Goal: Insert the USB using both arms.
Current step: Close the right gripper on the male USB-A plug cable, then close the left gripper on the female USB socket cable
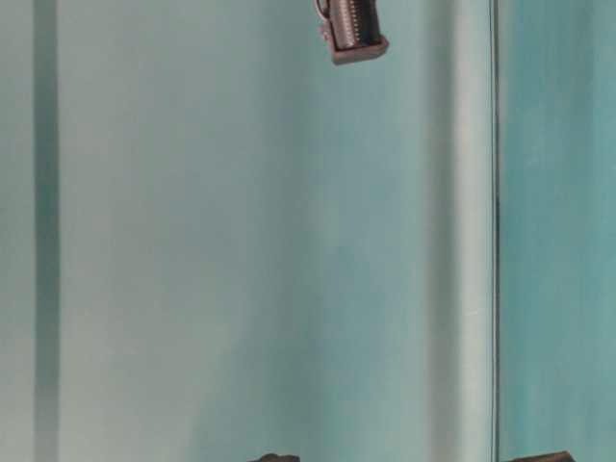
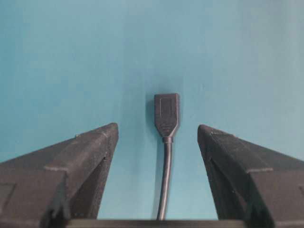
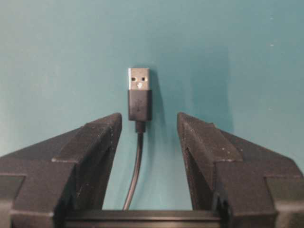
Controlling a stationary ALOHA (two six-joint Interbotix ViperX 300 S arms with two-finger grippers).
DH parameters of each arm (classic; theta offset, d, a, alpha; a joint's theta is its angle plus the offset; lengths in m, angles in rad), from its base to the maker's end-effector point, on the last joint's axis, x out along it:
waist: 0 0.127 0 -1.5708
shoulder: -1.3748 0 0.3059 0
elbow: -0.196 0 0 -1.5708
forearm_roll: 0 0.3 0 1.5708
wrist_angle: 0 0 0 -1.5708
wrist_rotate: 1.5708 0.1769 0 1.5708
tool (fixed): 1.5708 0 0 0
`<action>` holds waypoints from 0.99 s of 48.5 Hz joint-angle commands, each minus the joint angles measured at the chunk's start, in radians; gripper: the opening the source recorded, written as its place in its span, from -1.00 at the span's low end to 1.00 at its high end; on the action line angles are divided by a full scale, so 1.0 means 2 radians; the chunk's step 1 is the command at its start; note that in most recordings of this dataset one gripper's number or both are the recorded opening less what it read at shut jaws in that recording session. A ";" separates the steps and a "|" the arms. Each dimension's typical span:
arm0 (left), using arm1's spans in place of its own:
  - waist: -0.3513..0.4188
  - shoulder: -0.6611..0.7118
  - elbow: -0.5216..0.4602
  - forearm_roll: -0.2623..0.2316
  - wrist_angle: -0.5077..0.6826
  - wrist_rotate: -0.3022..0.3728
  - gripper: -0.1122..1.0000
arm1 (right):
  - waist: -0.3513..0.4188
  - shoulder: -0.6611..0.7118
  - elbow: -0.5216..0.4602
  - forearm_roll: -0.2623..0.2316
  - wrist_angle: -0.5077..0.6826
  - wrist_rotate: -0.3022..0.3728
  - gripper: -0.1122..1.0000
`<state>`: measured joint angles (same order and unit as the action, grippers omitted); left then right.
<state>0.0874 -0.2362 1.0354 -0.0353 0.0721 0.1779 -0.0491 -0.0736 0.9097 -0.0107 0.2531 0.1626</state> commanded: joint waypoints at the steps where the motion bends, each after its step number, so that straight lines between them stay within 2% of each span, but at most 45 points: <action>1: 0.002 -0.003 -0.008 0.000 -0.004 0.008 0.55 | 0.004 0.000 -0.013 -0.001 -0.008 0.001 0.14; 18: 0.002 -0.003 -0.006 0.000 -0.002 0.010 0.55 | 0.012 0.020 -0.015 -0.001 -0.010 0.001 0.10; 24: 0.002 -0.002 -0.004 0.000 -0.003 0.012 0.55 | 0.012 0.021 -0.013 -0.002 -0.010 0.000 0.01; 33: 0.001 0.004 -0.004 0.000 -0.005 0.012 0.55 | 0.012 0.021 -0.010 -0.019 -0.011 0.001 -0.14; 48: 0.002 0.017 -0.004 0.000 -0.010 0.012 0.55 | 0.010 0.045 -0.014 -0.019 -0.011 0.002 -0.30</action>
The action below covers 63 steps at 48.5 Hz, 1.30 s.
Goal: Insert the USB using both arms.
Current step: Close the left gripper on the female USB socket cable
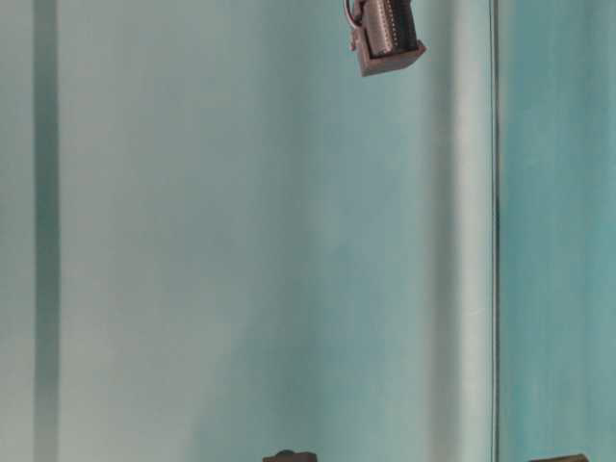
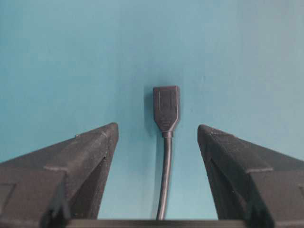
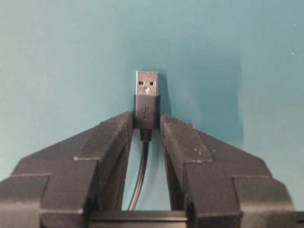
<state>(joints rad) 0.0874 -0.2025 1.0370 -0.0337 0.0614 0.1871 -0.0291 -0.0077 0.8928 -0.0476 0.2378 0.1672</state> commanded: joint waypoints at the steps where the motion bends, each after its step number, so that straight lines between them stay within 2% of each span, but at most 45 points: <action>1: 0.002 0.001 -0.005 -0.001 -0.005 0.007 0.55 | 0.000 0.014 -0.005 -0.001 -0.003 0.000 -0.31; 8: 0.002 0.008 -0.005 -0.001 -0.012 0.007 0.55 | 0.000 0.021 -0.006 -0.002 -0.003 -0.001 -0.39; 40: 0.001 0.051 -0.018 -0.001 -0.032 0.008 0.54 | 0.002 0.021 -0.018 -0.002 -0.003 -0.002 -0.39; 58: 0.001 0.081 -0.034 -0.001 -0.034 0.009 0.25 | 0.002 0.021 -0.024 -0.002 -0.005 -0.003 -0.39; 63: 0.002 0.083 -0.035 0.000 -0.034 0.008 0.22 | 0.002 0.021 -0.025 -0.002 -0.008 -0.003 -0.39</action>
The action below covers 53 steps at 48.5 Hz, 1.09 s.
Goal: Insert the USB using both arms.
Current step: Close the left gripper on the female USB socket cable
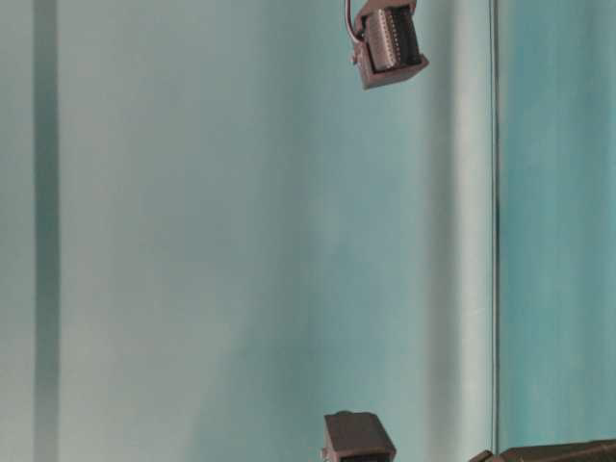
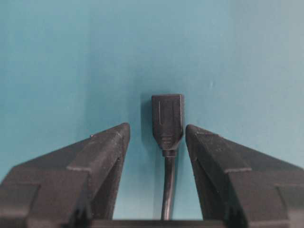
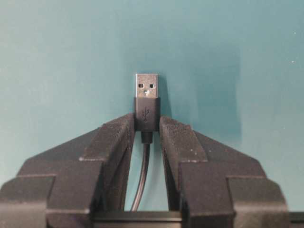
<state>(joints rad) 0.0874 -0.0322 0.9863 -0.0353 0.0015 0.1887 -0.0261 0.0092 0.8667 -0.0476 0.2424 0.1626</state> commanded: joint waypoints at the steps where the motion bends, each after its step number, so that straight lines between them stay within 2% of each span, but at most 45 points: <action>1: 0.002 -0.002 -0.009 0.001 -0.004 0.008 0.22 | 0.000 0.013 -0.012 -0.002 -0.010 -0.001 -0.39; 38: -0.001 0.024 -0.014 0.001 -0.010 0.007 0.17 | 0.002 0.013 -0.012 -0.002 -0.010 -0.001 -0.39; 42: -0.002 0.028 -0.015 0.001 -0.009 0.007 0.11 | 0.005 0.013 -0.014 -0.002 -0.010 -0.001 -0.39; 53: -0.007 0.038 -0.015 0.002 -0.010 0.008 -0.31 | 0.010 0.013 -0.019 -0.002 -0.010 -0.001 -0.42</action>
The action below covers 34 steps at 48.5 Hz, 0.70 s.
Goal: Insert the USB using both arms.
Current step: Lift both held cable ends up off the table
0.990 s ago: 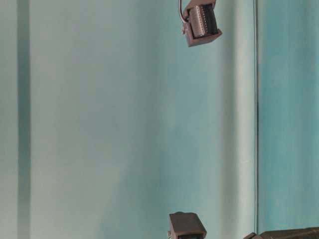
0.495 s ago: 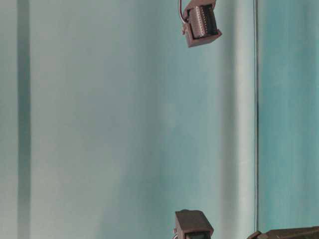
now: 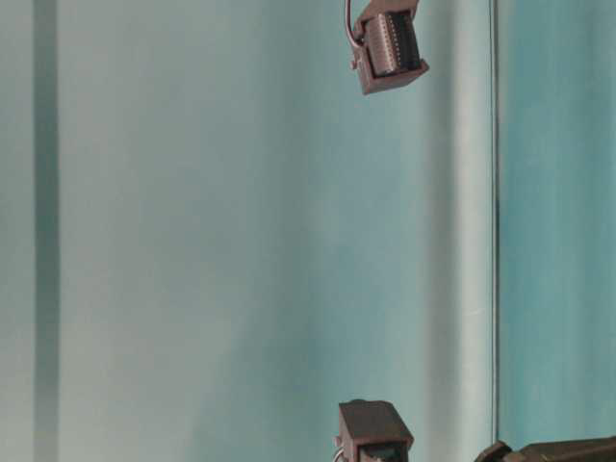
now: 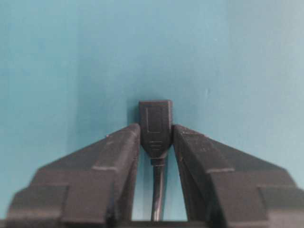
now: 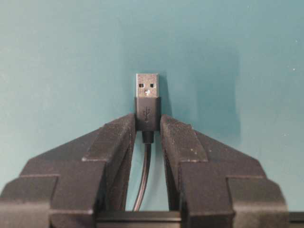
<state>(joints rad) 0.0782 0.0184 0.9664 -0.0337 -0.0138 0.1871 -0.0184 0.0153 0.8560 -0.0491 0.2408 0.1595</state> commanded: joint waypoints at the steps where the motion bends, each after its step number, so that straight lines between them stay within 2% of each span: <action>1: -0.002 0.013 -0.005 0.001 -0.002 0.009 -0.32 | 0.006 0.009 -0.015 0.000 -0.009 0.001 -0.42; 19: -0.011 0.015 -0.006 0.001 0.009 0.007 -0.32 | 0.007 0.008 -0.019 -0.001 -0.008 0.001 -0.42; 28: -0.024 0.002 -0.021 0.001 0.058 0.009 -0.32 | 0.007 -0.011 -0.019 -0.001 -0.006 0.000 -0.42; 30: -0.026 0.000 -0.025 -0.002 0.067 -0.003 -0.32 | 0.007 -0.015 -0.019 -0.002 -0.005 -0.001 -0.42; 34: -0.029 -0.004 -0.035 -0.002 0.091 -0.005 -0.32 | 0.007 -0.025 -0.018 -0.008 0.002 -0.001 -0.42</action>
<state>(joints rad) 0.0583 0.0230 0.9127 -0.0353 0.1258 0.1856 -0.0046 0.0077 0.8376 -0.0537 0.2408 0.1595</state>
